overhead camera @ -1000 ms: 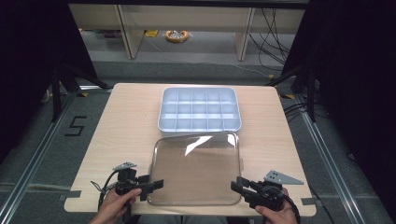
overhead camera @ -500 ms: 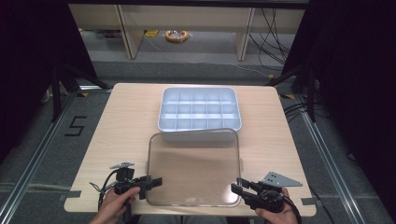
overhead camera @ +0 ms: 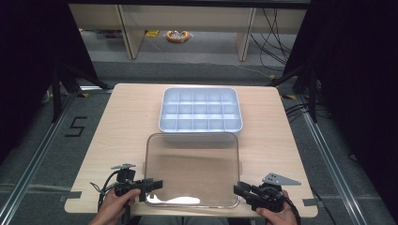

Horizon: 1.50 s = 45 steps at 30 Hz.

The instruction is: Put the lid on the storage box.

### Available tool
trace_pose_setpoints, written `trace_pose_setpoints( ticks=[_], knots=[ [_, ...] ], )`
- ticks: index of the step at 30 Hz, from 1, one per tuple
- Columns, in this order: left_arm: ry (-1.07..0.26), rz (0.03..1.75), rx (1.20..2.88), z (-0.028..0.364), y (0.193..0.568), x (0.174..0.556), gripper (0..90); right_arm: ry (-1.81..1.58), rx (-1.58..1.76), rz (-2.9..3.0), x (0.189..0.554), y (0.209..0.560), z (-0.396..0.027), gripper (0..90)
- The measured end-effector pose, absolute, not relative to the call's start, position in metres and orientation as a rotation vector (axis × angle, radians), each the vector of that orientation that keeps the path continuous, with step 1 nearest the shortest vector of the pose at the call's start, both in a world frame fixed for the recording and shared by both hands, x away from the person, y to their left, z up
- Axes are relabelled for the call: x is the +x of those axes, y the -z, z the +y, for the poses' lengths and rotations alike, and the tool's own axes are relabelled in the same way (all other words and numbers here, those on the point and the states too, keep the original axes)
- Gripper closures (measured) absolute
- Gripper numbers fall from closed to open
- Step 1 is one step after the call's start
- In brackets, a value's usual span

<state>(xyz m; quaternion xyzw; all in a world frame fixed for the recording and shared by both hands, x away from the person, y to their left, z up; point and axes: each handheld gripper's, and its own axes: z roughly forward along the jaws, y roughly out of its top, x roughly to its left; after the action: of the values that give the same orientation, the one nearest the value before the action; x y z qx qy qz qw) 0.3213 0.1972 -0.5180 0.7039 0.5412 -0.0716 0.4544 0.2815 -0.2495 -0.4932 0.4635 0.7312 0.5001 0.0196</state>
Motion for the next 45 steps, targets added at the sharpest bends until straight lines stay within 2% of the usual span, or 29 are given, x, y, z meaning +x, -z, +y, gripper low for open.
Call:
trace_pose_setpoints(
  ticks=[3, 9, 11, 20, 24, 30, 31, 38, 45],
  knots=[
    [0.136, 1.327, 1.754, 0.192, 0.514, 0.319, 40.3, -1.539, 1.522, 2.231, 0.280, 0.492, -0.249, 67.3],
    [0.083, 1.327, 1.805, 0.188, 0.512, 0.318, 35.5, -1.462, 1.490, 2.228, 0.282, 0.494, -0.245, 66.3],
    [0.046, 1.337, 1.825, 0.187, 0.511, 0.318, 33.4, -1.512, 1.570, 2.216, 0.280, 0.494, -0.241, 66.2],
    [-0.007, 1.363, 1.844, 0.190, 0.509, 0.319, 33.5, -1.530, 1.595, 2.189, 0.282, 0.496, -0.239, 66.2],
    [-0.002, 1.348, 1.827, 0.192, 0.504, 0.321, 41.4, -1.552, 1.600, 2.141, 0.283, 0.492, -0.241, 67.6],
    [-0.066, 1.295, 1.802, 0.193, 0.486, 0.331, 49.0, -1.550, 1.585, 2.083, 0.294, 0.488, -0.242, 68.1],
    [-0.084, 1.275, 1.796, 0.193, 0.480, 0.337, 51.9, -1.547, 1.582, 2.077, 0.299, 0.484, -0.244, 68.3],
    [-0.127, 1.239, 1.765, 0.190, 0.455, 0.358, 53.5, -1.564, 1.585, 2.020, 0.320, 0.465, -0.243, 68.4],
    [-0.256, 1.241, 1.789, 0.178, 0.421, 0.408, 53.3, -1.520, 1.519, 1.970, 0.374, 0.439, -0.244, 68.1]
  ],
)
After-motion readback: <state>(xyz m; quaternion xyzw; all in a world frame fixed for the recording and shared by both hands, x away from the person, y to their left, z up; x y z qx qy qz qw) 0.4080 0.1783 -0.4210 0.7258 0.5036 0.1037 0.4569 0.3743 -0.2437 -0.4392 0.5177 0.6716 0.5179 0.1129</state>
